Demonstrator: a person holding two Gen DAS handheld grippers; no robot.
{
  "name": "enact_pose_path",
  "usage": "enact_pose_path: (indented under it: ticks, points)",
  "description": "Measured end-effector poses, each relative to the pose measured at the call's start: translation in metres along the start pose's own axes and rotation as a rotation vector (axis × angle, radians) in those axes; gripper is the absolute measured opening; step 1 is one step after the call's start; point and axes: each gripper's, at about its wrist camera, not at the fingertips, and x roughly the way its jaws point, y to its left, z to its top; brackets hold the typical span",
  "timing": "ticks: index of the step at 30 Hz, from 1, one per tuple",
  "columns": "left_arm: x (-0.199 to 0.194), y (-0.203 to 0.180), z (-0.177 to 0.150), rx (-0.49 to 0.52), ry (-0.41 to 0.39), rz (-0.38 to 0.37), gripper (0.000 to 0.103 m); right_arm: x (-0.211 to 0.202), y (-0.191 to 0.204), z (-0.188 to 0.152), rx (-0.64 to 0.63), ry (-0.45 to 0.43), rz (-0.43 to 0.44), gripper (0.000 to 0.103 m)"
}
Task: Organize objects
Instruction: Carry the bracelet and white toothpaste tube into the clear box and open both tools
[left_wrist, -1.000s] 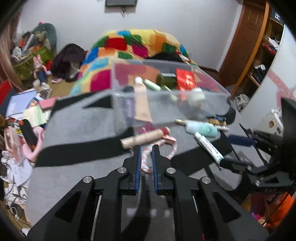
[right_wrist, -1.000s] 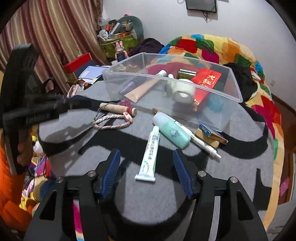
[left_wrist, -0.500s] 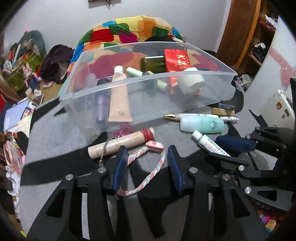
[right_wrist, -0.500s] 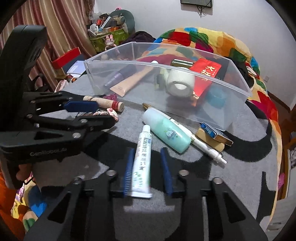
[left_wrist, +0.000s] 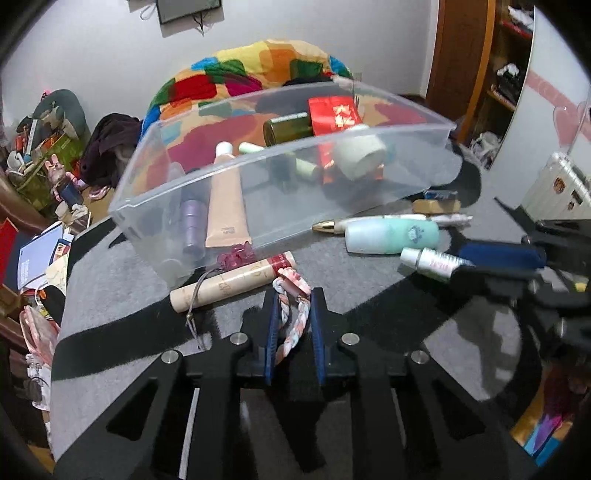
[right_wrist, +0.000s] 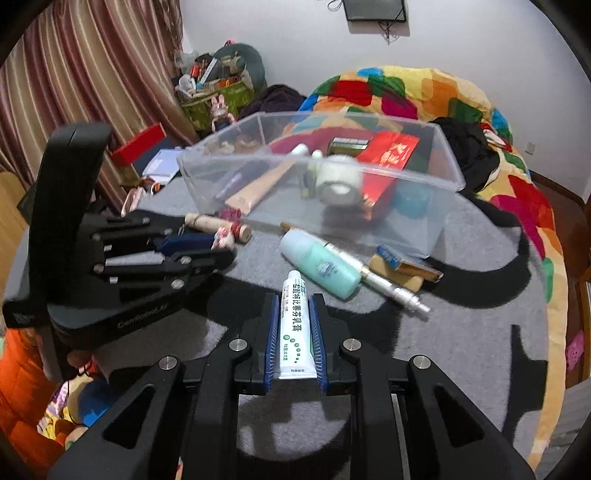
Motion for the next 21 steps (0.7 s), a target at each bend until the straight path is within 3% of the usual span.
enact_pose_path:
  ticks: [14, 21]
  points:
    - [-0.074, 0.024, 0.018, -0.130, -0.209, -0.088, 0.016, -0.032, -0.007, 0.031, 0.046, -0.148, -0.015, 0.016]
    - [-0.080, 0.040, 0.051, -0.183, -0.263, -0.094, 0.016, -0.031, -0.024, 0.061, 0.101, -0.203, -0.097, 0.016]
